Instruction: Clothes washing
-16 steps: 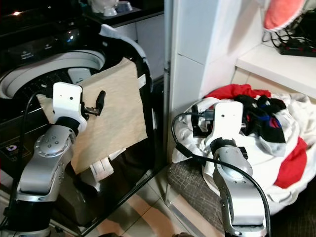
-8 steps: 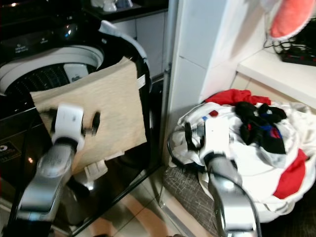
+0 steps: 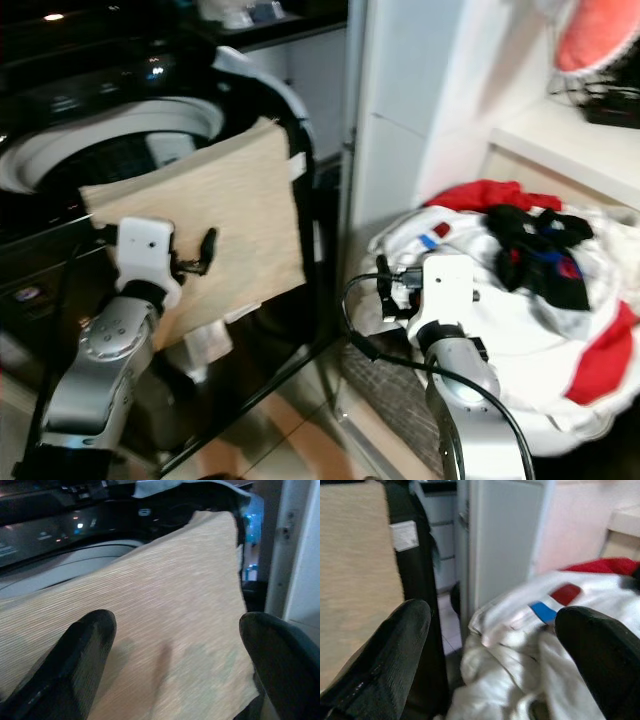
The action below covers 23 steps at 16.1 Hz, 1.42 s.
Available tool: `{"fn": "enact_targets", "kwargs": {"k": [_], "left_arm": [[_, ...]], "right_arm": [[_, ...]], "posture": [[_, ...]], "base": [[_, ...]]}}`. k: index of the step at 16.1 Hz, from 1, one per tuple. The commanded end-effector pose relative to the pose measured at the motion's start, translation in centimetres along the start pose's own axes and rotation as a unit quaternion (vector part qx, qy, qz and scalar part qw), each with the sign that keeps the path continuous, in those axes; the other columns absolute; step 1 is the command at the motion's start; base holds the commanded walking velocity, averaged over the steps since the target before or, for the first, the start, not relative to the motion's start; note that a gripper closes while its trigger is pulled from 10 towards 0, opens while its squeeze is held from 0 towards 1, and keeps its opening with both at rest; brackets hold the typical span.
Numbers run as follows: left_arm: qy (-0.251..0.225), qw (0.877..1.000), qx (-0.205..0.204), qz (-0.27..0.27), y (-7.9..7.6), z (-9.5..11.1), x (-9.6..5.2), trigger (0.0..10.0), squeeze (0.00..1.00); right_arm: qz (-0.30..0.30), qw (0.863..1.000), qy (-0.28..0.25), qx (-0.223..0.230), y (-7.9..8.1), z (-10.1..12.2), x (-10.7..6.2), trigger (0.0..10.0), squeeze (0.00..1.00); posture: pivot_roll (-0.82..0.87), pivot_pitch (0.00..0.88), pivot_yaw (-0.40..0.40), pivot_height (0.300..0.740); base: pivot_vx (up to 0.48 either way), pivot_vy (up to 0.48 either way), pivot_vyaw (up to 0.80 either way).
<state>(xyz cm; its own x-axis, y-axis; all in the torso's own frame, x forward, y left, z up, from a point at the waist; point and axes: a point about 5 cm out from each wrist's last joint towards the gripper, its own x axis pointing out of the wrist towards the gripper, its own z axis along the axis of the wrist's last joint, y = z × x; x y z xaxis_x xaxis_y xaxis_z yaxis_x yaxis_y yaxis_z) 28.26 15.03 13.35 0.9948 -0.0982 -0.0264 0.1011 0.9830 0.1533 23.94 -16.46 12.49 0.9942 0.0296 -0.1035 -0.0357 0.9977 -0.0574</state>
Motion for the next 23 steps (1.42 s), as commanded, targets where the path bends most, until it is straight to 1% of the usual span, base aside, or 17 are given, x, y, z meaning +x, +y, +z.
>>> {"fn": "enact_targets", "kwargs": {"k": [1,2,4,5,10,11,13,16,20,22,23], "left_arm": [[-0.014,1.0,0.009,-0.003,0.3,0.7,0.1,10.0,0.0],[-0.017,1.0,0.01,-0.004,0.3,0.8,0.2,10.0,0.0],[-0.023,1.0,0.01,-0.007,0.3,1.0,0.2,10.0,0.0],[-0.025,1.0,0.009,-0.007,0.2,1.1,0.2,10.0,0.0],[-0.031,1.0,0.003,-0.005,0.3,1.3,0.3,10.0,0.0],[-0.031,1.0,0.003,-0.005,0.3,1.3,0.3,10.0,0.0],[-0.03,1.0,0.001,-0.003,0.2,1.2,0.3,10.0,0.0],[-0.028,1.0,0.0,0.002,0.2,1.1,0.3,10.0,0.0],[-0.027,0.999,0.012,0.011,0.6,1.0,0.2,10.0,0.0],[-0.025,0.999,0.032,0.002,0.6,1.2,0.4,10.0,0.0],[-0.024,0.999,0.031,0.002,0.6,1.2,0.4,10.0,0.0]], "right_arm": [[-0.006,1.0,-0.024,0.008,0.1,1.1,0.0,10.0,0.0],[-0.013,0.999,-0.026,0.015,0.0,1.3,0.0,10.0,0.0],[-0.012,0.999,-0.039,0.001,-0.2,2.0,0.1,10.0,0.0],[-0.012,0.999,-0.042,0.002,-0.2,2.2,0.1,10.0,0.0],[-0.011,0.999,-0.049,-0.001,-0.2,2.5,0.3,10.0,0.0],[-0.016,0.999,-0.037,0.007,-0.3,2.3,0.2,10.0,0.0],[-0.015,0.999,-0.039,0.003,-0.4,2.3,0.2,10.0,0.0],[-0.013,0.999,-0.043,-0.001,-0.6,2.5,0.3,10.0,0.0],[-0.014,0.999,-0.039,0.0,-0.5,2.6,0.2,10.0,0.0],[-0.019,0.999,-0.038,0.0,-0.7,2.7,0.2,10.0,0.0],[-0.023,0.999,-0.037,0.001,-0.8,2.6,0.1,10.0,0.0]], "posture": [[-0.04,0.0,0.064,0.74],[-0.04,0.0,0.063,0.74],[-0.05,0.0,0.058,0.74],[-0.05,0.0,0.056,0.74],[-0.05,0.0,0.049,0.74],[-0.05,0.0,0.046,0.74],[-0.05,0.0,0.041,0.74],[-0.05,0.0,0.034,0.74],[-0.05,0.0,0.03,0.74],[-0.05,0.0,0.033,0.74],[-0.05,0.0,0.036,0.74]], "base": [[0.266,0.0,0.0],[0.262,0.0,0.0],[0.262,0.0,0.0],[0.266,0.0,0.0],[0.299,0.0,0.0],[0.33,0.0,-0.56],[0.343,0.0,-0.79],[0.345,0.0,0.0],[0.0,0.0,0.0],[0.0,0.0,0.0],[0.0,0.0,0.0]]}}
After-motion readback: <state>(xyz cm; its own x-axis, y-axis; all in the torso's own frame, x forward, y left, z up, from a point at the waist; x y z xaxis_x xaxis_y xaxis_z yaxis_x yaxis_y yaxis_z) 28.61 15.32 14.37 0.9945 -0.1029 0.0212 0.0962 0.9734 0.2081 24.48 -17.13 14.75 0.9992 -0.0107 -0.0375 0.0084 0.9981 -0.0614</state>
